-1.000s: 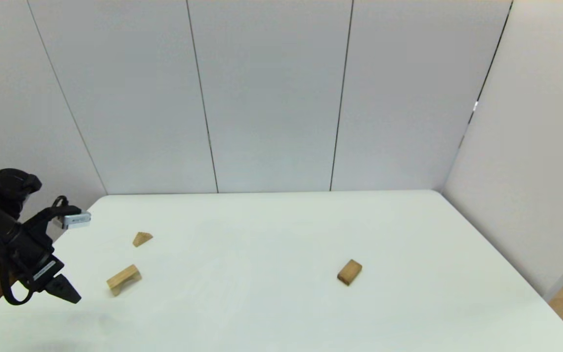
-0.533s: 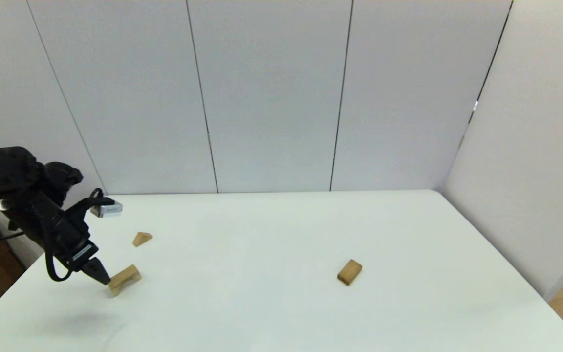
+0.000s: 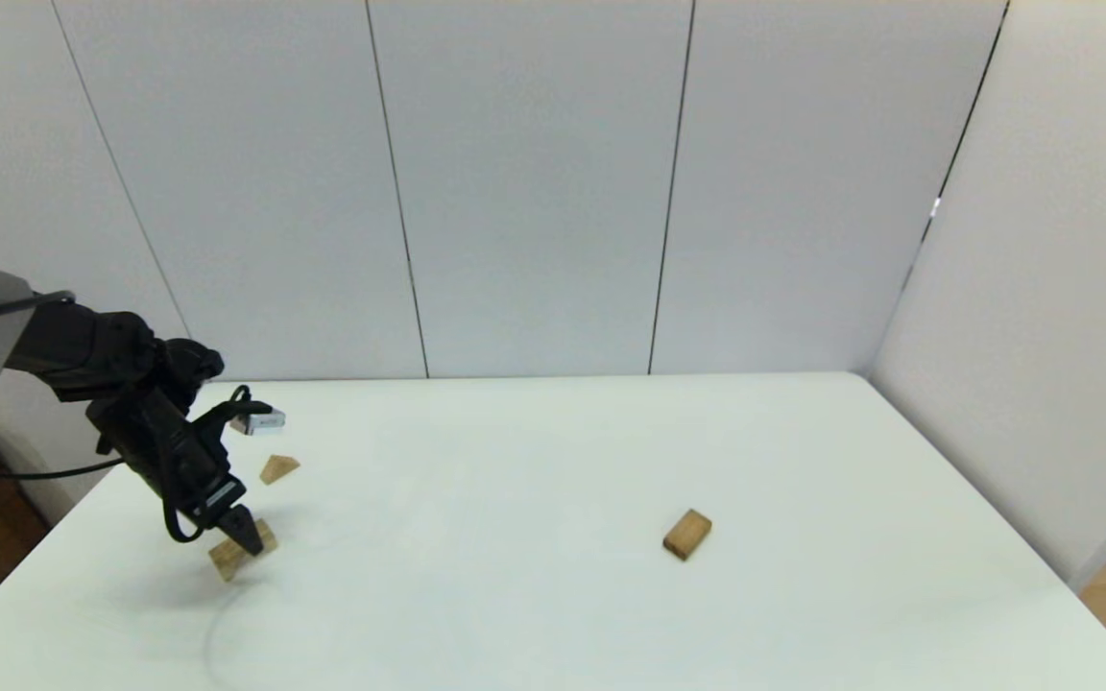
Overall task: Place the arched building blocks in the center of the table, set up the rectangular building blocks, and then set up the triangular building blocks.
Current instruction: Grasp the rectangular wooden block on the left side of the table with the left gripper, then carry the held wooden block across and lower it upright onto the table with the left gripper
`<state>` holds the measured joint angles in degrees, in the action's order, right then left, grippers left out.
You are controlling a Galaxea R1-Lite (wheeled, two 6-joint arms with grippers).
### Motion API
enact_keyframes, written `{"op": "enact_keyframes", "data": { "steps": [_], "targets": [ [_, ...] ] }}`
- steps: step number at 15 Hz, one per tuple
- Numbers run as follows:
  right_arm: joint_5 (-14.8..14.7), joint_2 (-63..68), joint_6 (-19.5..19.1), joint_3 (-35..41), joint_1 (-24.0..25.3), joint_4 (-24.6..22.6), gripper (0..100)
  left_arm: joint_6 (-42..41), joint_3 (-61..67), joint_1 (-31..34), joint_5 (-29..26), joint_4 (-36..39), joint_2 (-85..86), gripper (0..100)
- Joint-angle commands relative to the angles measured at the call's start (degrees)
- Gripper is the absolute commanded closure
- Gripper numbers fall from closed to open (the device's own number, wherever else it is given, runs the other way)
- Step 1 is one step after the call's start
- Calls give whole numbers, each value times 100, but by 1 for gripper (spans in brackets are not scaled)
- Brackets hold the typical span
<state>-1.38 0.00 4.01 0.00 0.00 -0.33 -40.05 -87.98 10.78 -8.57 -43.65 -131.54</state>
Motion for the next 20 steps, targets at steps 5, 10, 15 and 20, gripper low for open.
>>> {"op": "enact_keyframes", "data": {
  "steps": [5, 10, 15, 20],
  "targets": [
    [-3, 0, 3, 0, 0, -2, 0, 6, -123, -67, -4, -12, -267, 0],
    [-3, 0, 3, 0, 0, -2, 0, 6, -158, -67, 4, -12, -285, 100],
    [-3, 0, 3, 0, 0, -2, 0, 6, -158, -84, 4, 85, -364, 100],
    [-3, 0, 3, 0, 0, -2, 0, 14, -158, -120, 4, 76, -302, 100]
  ]
}}
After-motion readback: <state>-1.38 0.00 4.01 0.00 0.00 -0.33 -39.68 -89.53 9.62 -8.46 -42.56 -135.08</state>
